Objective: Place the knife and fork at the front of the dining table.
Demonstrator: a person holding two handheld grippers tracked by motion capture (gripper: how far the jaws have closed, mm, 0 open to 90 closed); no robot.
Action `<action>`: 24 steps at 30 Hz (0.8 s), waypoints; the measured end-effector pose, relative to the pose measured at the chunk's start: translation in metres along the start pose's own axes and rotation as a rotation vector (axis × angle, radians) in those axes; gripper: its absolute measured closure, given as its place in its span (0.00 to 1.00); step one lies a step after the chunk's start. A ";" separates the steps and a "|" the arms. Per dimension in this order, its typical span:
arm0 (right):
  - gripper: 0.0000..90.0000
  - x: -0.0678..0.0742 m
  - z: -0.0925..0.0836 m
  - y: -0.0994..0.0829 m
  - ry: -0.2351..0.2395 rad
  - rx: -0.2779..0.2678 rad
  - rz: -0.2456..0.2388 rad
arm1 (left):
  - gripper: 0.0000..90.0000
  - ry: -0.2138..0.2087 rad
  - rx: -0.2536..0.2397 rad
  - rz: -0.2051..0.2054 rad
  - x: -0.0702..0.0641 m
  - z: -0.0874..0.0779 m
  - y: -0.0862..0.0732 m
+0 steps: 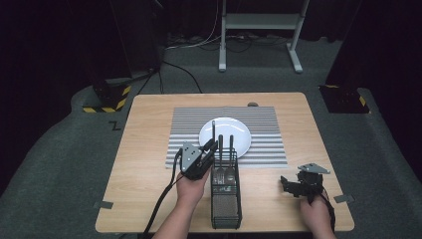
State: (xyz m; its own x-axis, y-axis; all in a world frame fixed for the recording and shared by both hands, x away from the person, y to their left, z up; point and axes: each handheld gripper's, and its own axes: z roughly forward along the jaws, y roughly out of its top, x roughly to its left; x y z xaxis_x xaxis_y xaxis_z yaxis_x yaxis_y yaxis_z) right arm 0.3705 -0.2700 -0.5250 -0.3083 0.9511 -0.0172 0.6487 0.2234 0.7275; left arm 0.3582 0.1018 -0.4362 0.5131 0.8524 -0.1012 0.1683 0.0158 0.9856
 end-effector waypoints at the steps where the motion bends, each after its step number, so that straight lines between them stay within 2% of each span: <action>1: 0.11 0.000 0.000 0.000 0.000 0.000 0.001 | 0.88 -0.001 -0.004 0.002 -0.001 -0.001 0.000; 8: 0.11 0.000 0.000 0.000 0.000 0.000 0.001 | 0.89 0.001 -0.014 -0.010 -0.004 -0.003 -0.001; 13: 0.11 0.000 0.000 0.000 0.000 0.000 0.001 | 0.90 0.006 -0.026 -0.041 -0.004 -0.007 -0.002; 21: 0.11 0.000 0.000 0.000 0.000 0.000 0.001 | 0.90 0.020 -0.050 -0.033 -0.009 -0.013 -0.001; 24: 0.11 0.000 0.000 0.000 0.000 0.000 0.001 | 0.90 0.003 -0.066 -0.069 -0.009 -0.016 0.002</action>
State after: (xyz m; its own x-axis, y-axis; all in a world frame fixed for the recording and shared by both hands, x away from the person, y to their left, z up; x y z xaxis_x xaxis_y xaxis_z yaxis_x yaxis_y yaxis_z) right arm 0.3705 -0.2700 -0.5250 -0.3080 0.9513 -0.0165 0.6493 0.2228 0.7272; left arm 0.3406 0.1029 -0.4311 0.4997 0.8496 -0.1690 0.1471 0.1090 0.9831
